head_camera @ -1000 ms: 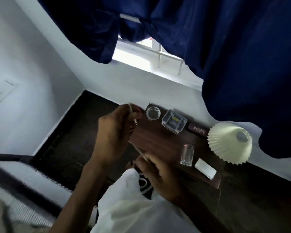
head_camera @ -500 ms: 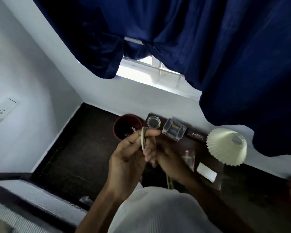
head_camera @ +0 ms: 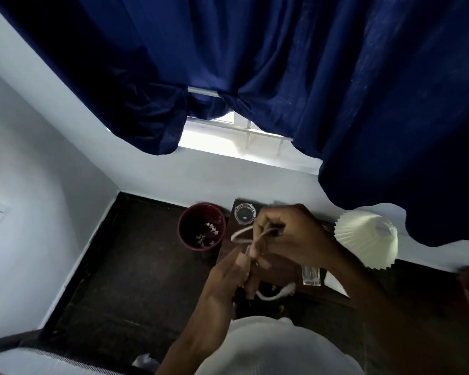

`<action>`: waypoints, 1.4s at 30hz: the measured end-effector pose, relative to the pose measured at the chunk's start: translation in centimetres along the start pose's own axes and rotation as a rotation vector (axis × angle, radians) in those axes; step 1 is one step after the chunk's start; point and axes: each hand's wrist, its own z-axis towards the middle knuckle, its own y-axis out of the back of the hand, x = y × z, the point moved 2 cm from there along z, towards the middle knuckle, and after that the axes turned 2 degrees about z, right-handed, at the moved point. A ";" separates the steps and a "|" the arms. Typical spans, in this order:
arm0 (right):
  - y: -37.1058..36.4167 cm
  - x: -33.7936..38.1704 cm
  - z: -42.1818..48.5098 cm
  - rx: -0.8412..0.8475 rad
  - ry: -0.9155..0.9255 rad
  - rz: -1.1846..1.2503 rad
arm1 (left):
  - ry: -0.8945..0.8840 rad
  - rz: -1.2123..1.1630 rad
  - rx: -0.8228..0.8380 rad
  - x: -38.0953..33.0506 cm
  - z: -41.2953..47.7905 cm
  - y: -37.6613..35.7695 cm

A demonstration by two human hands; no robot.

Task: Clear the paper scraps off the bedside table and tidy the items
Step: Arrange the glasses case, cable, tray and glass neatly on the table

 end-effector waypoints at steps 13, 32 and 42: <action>-9.1 -1.0 -3.4 0.088 -0.043 -0.352 | -0.086 -0.165 -0.360 -2.3 4.4 4.4; -2.0 0.1 -3.4 -0.105 0.001 -0.054 | -0.265 0.655 0.051 -2.1 0.8 1.7; -1.0 0.2 -2.2 -0.082 0.137 0.318 | 0.031 0.763 0.256 -9.0 1.6 1.3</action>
